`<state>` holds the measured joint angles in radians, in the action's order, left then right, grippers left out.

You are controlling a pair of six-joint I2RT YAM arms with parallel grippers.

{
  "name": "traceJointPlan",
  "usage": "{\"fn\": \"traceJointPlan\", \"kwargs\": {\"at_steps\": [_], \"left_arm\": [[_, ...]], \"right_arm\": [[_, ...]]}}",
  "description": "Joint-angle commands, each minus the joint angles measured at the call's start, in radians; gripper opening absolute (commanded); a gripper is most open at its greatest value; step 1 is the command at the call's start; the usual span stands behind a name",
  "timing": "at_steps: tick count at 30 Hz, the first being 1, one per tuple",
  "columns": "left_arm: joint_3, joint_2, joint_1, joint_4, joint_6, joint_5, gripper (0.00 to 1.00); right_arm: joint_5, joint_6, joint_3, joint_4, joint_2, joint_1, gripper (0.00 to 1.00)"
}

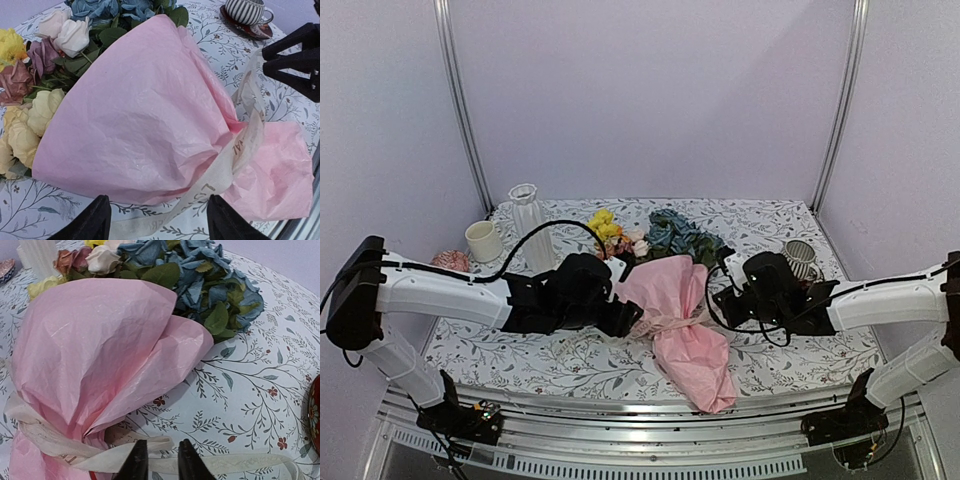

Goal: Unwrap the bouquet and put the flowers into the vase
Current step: Untie the half-tied ribbon from the folded wrapping paper.

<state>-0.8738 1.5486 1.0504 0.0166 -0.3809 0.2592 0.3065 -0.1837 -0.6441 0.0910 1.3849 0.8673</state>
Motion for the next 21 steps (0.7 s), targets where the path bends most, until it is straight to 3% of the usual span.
{"fn": "traceJointPlan", "kwargs": {"at_steps": [1, 4, 7, 15, 21], "left_arm": [[-0.013, -0.013, -0.003, 0.003, 0.024, 0.005, 0.68], [-0.014, -0.012, 0.003, 0.002, 0.030, 0.005, 0.68], [-0.019, -0.006, 0.015, 0.000, 0.042, 0.007, 0.69], [-0.055, 0.034, 0.054, -0.001, 0.072, 0.013, 0.72], [-0.085, 0.067, 0.078, -0.001, 0.088, 0.018, 0.73]], "right_arm": [[-0.174, 0.090, -0.041, -0.021, -0.033, -0.001, 0.38], [-0.311, 0.164, -0.089, -0.074, -0.015, 0.001, 0.45], [-0.399, 0.229, -0.145, -0.153, 0.030, 0.002, 0.46], [-0.301, 0.280, -0.192, -0.226, 0.129, 0.061, 0.49], [-0.306, 0.252, -0.132, -0.185, 0.120, 0.081, 0.53]]}}
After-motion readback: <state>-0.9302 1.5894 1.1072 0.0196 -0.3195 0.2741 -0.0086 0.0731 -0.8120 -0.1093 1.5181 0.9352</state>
